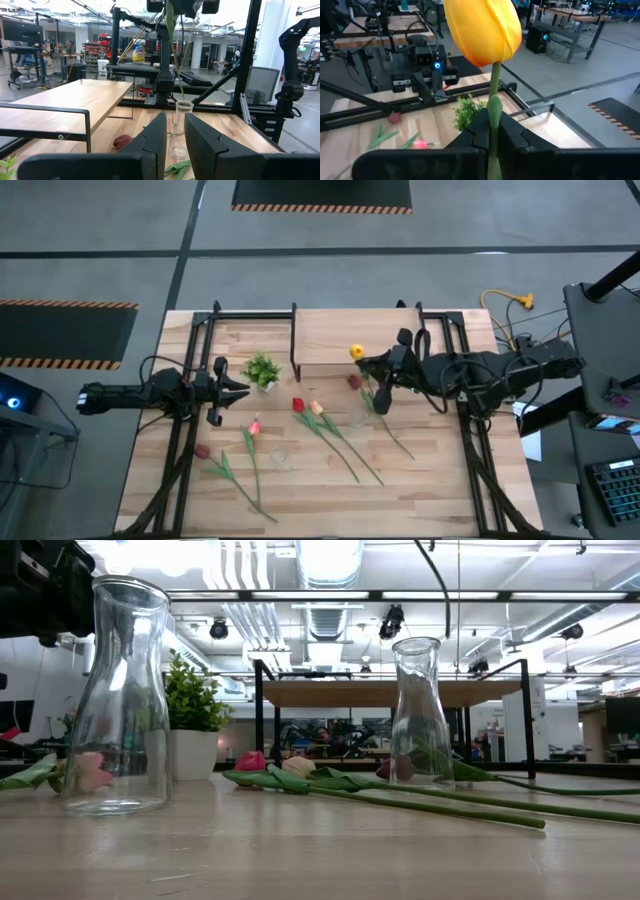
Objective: Pick and place flowers into a vace then onto a shelf
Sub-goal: Put the yellow tulip into the right transparent vase
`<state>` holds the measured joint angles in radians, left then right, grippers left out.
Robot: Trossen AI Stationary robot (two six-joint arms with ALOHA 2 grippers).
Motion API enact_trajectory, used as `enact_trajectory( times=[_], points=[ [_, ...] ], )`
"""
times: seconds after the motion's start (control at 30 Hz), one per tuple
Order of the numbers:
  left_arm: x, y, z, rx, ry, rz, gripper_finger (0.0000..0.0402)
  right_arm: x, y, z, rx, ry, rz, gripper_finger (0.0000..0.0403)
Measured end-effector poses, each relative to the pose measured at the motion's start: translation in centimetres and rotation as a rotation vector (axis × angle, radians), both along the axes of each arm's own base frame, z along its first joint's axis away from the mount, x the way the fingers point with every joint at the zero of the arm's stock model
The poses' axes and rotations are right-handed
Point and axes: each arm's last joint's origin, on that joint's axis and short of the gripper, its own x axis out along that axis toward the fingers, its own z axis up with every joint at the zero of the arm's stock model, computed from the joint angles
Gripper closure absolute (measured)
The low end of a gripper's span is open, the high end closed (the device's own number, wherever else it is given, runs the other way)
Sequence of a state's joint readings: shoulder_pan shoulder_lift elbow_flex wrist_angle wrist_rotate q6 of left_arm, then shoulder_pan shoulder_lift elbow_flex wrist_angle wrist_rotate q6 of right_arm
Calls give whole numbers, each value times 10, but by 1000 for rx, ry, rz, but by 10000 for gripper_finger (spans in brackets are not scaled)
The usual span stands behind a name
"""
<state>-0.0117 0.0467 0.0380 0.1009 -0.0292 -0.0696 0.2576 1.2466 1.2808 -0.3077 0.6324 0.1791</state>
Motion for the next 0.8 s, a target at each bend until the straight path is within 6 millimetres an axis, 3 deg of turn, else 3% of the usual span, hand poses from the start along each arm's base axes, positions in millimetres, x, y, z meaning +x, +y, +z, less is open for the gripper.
enact_trajectory(
  times=[0.27,0.53,0.8],
  points=[
    [0,0,0,0,0,0,350,9,2,2,4,-17,0,394],
    [0,0,0,0,0,0,350,30,8,-15,-42,36,10,394],
    [0,0,0,0,0,0,350,57,19,-45,-93,128,-9,394]
  ],
)
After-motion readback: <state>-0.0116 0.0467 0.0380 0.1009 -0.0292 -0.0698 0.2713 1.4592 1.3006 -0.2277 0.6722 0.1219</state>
